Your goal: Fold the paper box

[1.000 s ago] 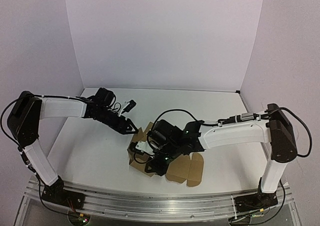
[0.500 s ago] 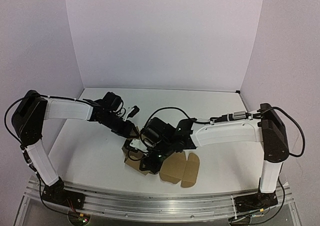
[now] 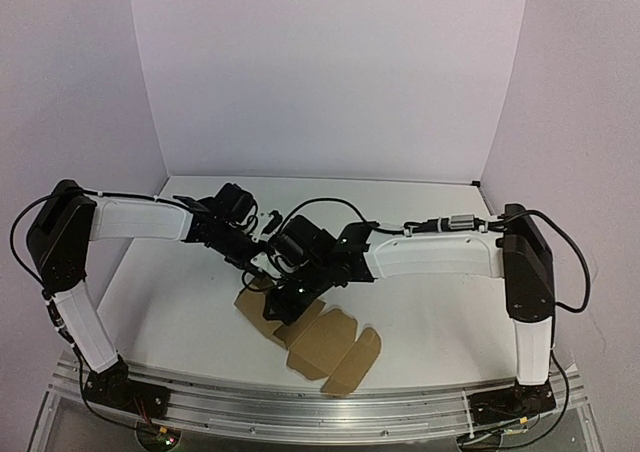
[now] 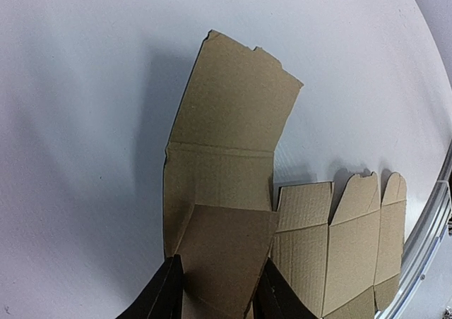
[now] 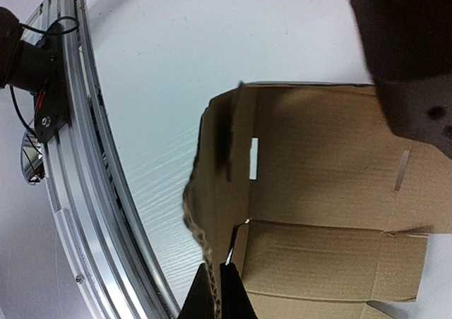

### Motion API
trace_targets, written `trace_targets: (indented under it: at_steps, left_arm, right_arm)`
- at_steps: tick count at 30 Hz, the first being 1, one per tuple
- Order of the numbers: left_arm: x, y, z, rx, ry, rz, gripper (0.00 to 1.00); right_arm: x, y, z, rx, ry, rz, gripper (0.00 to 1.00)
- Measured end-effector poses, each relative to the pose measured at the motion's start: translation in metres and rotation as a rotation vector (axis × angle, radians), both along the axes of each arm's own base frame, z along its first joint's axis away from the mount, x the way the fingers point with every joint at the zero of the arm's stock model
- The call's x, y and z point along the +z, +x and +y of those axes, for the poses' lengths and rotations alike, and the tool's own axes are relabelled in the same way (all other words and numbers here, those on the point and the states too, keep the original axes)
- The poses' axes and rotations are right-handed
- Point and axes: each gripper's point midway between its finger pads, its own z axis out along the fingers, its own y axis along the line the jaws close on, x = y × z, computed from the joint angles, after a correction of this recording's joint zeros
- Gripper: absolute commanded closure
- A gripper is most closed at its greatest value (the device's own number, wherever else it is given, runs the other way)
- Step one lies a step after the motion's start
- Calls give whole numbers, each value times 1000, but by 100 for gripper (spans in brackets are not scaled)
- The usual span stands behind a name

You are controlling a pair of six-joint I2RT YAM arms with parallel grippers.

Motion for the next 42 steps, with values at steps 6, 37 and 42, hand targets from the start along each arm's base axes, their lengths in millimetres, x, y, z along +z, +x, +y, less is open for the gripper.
trace_targets:
  at_steps: [6,37,42]
  left_arm:
    - [-13,4,6,21,32,13,65]
    - [-30,5,28,65,18,150,44]
    - [-26,1,24,34,-22,170,44]
  right_arm:
    - [-12,18,-7,-76,-5,79,100]
    - [-36,44,-11,-240,175,727,96]
    - [-59,40,-17,-276,128,767,96]
